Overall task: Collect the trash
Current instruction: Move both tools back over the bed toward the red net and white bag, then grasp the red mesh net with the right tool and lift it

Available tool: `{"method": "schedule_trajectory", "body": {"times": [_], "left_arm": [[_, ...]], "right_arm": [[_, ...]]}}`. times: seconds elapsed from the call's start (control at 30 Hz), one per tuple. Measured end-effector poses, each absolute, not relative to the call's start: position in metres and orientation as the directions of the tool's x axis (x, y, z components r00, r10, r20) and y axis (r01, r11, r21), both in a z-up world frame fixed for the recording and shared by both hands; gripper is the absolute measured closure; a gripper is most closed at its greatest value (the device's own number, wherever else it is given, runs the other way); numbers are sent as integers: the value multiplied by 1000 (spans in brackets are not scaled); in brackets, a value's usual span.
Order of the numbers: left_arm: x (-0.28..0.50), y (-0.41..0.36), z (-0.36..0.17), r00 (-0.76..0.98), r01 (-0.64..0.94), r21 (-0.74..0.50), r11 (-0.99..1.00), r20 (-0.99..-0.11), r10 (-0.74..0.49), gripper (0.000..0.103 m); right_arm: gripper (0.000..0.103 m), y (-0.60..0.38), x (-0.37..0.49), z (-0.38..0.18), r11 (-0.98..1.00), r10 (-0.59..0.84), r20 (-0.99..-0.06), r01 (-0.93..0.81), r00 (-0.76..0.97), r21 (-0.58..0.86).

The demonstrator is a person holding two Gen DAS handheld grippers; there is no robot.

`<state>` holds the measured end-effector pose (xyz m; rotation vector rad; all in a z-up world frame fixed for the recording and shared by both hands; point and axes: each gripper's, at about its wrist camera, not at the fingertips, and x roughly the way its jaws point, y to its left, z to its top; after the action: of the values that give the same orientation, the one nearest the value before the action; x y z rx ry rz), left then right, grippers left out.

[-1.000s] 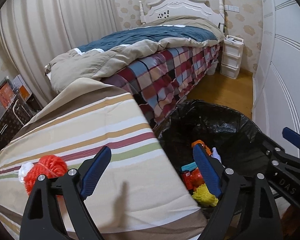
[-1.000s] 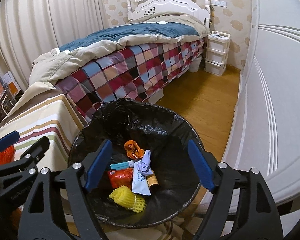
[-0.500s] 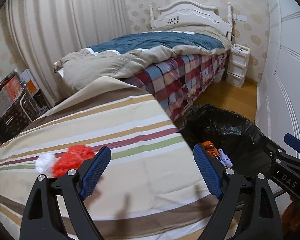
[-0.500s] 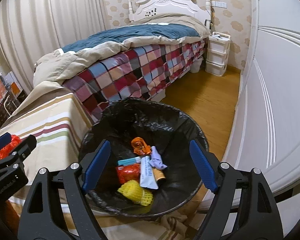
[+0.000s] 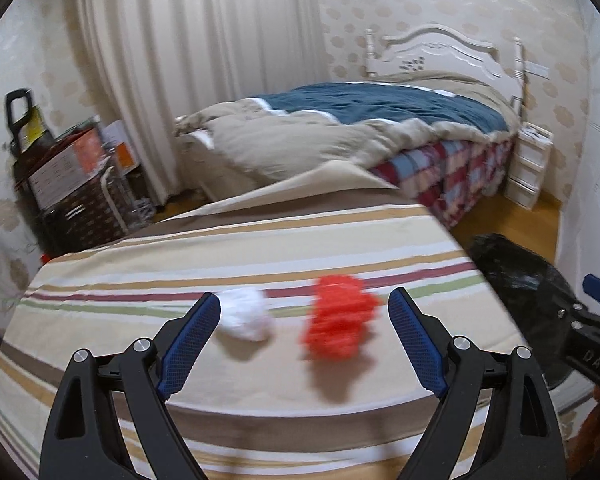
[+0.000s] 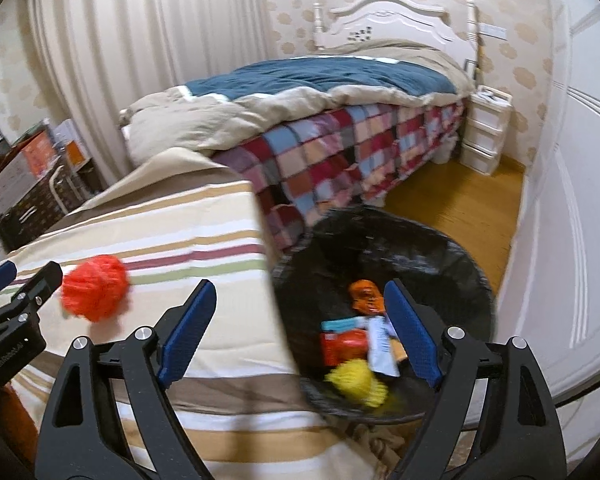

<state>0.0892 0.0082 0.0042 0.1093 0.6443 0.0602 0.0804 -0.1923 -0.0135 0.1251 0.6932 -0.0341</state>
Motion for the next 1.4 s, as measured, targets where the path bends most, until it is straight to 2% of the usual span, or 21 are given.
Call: {"method": "schedule_trajectory", "body": {"times": [0.43,0.8,0.83,0.9,0.97,1.17,1.4], "left_arm": [[83,124,-19,721,-236,106,966,-648,247,17],[84,158,-29,678,-290,88,953,-684,269,17],[85,159,-30,675,-290,86,953,-688,268,17],[88,159,-31,672,-288,80,954,-693,261,17],[90,156,-32,671,-276,72,958,-700,246,17],[96,138,-34,678,-226,58,973,-708,199,17],[104,115,-36,682,-163,49,985,-716,148,17]], "right_arm": [[19,-85,109,-3,985,169,-650,-107,741,135],[19,-24,139,-30,988,138,-723,-150,677,49],[21,-23,141,-33,988,131,-731,-147,670,42],[42,-22,144,-38,988,131,-746,-149,653,43],[54,-22,146,-42,987,139,-759,-155,636,51],[57,-28,143,-43,985,146,-763,-161,630,56],[58,-54,137,-45,993,70,-750,-114,657,-8]]}}
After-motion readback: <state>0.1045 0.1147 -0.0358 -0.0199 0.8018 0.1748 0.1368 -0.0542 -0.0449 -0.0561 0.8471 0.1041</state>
